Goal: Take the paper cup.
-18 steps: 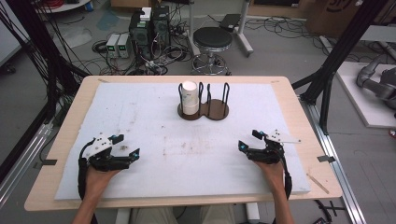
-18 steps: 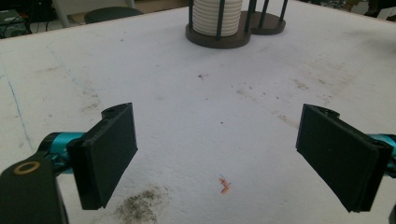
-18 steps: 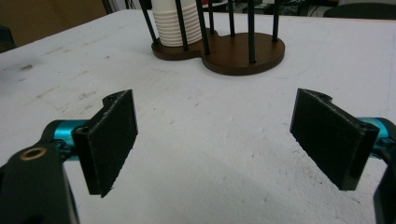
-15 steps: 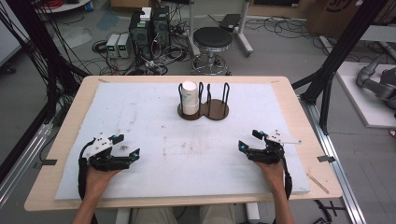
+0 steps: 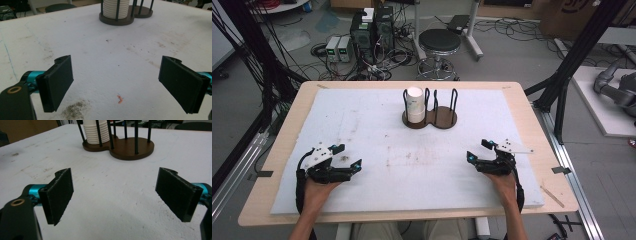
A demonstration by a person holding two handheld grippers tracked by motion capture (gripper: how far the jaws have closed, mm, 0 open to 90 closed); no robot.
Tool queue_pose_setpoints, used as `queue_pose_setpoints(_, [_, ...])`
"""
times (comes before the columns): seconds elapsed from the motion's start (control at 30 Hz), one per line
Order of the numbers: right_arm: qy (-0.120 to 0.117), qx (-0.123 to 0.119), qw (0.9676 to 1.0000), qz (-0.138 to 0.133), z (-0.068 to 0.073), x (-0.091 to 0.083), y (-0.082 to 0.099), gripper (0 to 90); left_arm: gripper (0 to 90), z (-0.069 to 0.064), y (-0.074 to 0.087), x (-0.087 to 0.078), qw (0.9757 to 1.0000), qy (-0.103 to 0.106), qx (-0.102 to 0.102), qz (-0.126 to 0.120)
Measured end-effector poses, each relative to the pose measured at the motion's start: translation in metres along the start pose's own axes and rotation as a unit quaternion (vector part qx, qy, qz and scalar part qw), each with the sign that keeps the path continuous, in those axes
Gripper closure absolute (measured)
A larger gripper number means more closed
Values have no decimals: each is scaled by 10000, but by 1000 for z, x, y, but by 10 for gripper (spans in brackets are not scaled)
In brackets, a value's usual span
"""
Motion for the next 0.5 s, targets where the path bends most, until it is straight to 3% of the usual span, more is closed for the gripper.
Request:
queue_pose_setpoints(0.1, [-18,20,10000,38,1,0,0,152,122,0,0,0,10000,16,15,-7])
queue_pose_setpoints(0.2, [-49,-36,9997,246,-1,1,1,152,123,0,0,0,10000,12,-9,-11])
queue_pose_setpoints(0.27, [-67,-1,9997,215,-2,-1,-5,152,122,0,0,0,10000,23,-8,-24])
queue_pose_setpoints(0.37, [-68,-119,9998,159,-8,-5,-23,152,122,1,-1,-1,10000,20,-41,-60])
queue_pose_setpoints(0.43, [-77,-264,9995,177,-14,-10,-48,152,122,1,-1,-1,10000,33,-63,-64])
queue_pose_setpoints(0.47, [-77,-264,9995,177,-14,-10,-48,152,122,1,-1,-1,9999,36,-87,-79])
queue_pose_setpoints(0.5, [-91,-328,9993,172,-18,-14,-65,152,122,1,-1,-1,9999,45,-84,-76])
Point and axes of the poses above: each handheld gripper's, and its own axes: x roughly forward along the jaws, y roughly out of its underside, z roughly to its left, the point moved 9 cm from there along x, roughly forward along the jaws, and after that the axes turned 3 degrees about -x, right-handed, at the moved point
